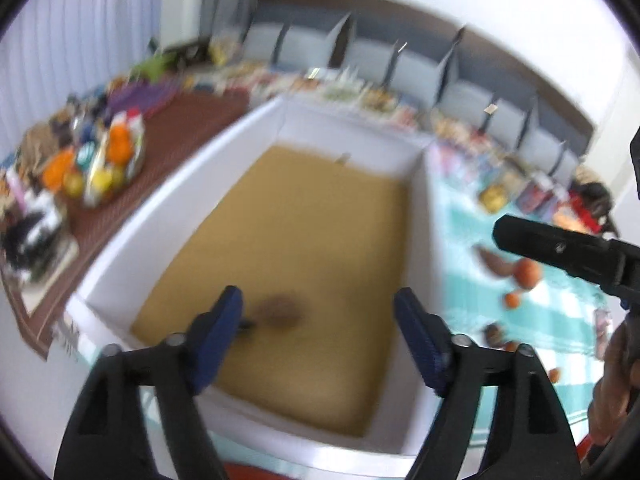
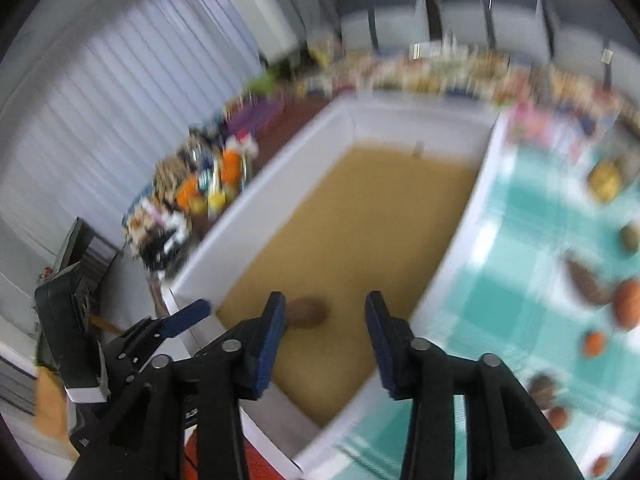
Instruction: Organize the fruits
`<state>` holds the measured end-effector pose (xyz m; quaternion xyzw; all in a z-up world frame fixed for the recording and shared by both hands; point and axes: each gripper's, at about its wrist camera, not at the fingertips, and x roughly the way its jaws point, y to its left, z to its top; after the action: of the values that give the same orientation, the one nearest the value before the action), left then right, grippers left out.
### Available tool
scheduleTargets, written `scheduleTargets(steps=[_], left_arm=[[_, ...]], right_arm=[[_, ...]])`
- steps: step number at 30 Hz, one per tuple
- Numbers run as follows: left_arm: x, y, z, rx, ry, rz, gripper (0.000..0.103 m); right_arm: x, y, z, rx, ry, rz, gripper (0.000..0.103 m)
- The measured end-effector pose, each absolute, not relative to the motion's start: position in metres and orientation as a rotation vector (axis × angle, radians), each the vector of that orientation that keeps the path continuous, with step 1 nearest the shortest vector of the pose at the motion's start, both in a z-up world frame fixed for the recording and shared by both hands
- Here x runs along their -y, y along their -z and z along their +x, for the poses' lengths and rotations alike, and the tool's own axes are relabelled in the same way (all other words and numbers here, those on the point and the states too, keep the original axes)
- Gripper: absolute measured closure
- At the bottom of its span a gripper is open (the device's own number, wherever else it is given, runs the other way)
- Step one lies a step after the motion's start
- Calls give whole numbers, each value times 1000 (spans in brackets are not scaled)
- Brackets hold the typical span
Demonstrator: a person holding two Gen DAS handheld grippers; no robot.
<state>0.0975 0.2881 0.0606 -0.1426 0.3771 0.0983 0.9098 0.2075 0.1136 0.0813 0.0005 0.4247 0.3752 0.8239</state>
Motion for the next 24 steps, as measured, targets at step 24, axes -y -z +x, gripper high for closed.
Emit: scheduleTargets(steps=[24], left_arm=[[3, 101, 84, -949, 102, -128, 14]], right_arm=[[213, 89, 87, -789, -136, -95, 0]])
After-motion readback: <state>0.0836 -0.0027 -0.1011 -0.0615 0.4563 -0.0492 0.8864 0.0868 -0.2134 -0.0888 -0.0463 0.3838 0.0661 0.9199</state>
